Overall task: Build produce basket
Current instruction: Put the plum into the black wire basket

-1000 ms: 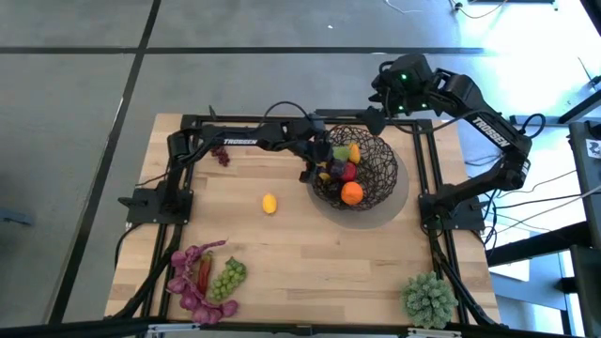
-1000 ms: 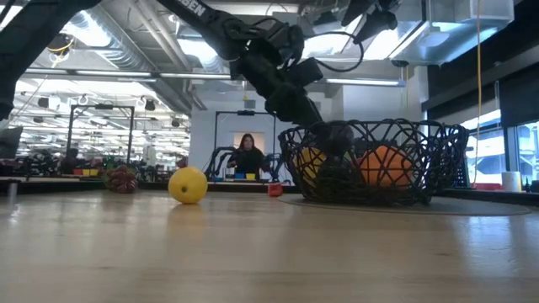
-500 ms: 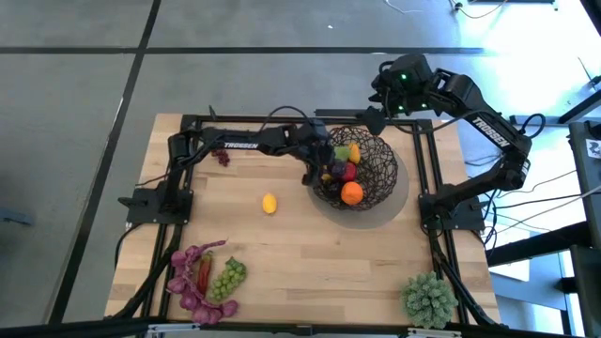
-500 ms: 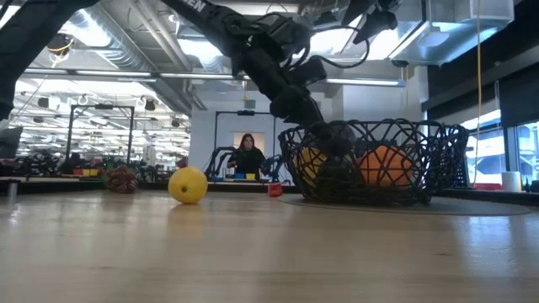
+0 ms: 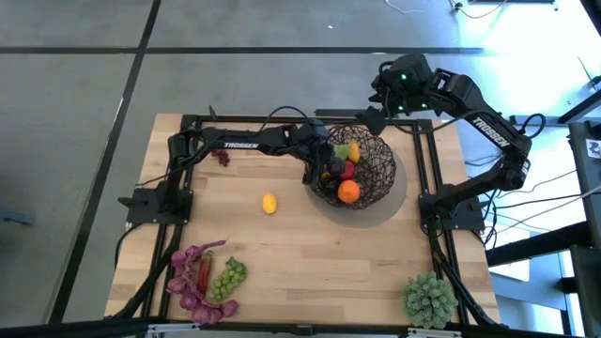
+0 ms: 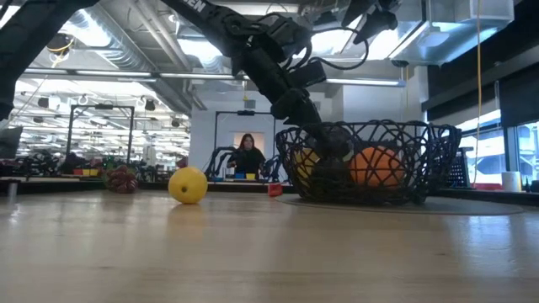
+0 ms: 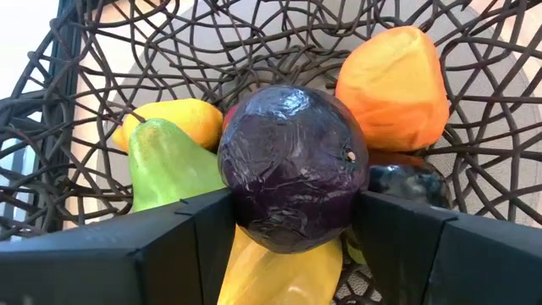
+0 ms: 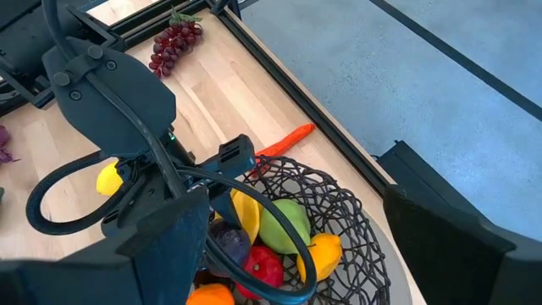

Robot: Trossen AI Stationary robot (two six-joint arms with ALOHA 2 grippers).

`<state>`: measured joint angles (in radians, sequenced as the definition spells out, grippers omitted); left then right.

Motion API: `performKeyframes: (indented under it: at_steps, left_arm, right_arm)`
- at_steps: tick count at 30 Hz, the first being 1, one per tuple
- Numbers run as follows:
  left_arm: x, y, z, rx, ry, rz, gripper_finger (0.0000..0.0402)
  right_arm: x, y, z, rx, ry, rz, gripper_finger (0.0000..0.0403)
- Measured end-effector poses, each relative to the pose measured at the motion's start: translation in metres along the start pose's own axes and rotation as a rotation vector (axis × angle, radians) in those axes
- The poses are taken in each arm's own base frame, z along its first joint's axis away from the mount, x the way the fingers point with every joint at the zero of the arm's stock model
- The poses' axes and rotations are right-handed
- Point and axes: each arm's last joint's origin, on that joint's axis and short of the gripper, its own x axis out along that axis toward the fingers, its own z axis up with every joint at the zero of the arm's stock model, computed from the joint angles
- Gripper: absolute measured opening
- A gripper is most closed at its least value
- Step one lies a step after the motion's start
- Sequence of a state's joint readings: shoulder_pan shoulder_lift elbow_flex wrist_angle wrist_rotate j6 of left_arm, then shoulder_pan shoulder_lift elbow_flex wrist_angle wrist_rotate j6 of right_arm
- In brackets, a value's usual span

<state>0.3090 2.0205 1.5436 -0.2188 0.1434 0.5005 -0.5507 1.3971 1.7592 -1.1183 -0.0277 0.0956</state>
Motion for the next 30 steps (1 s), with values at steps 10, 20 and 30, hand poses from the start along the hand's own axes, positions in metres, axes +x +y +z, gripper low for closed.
performKeyframes:
  at_steps: [10,20,30]
  left_arm:
    - [0.000,0.000,0.000,-0.001,-0.001,-0.002,0.0197]
    - [0.000,-0.001,0.000,-0.005,0.004,-0.009,0.0197]
    - [0.000,-0.001,-0.001,-0.005,0.006,-0.009,0.0197]
  right_arm:
    - [0.000,0.000,-0.004,-0.020,0.037,-0.001,0.0344]
    - [-0.001,0.004,-0.009,-0.120,0.096,0.165,0.0344]
    - [-0.002,0.007,-0.014,-0.213,0.129,0.286,0.0344]
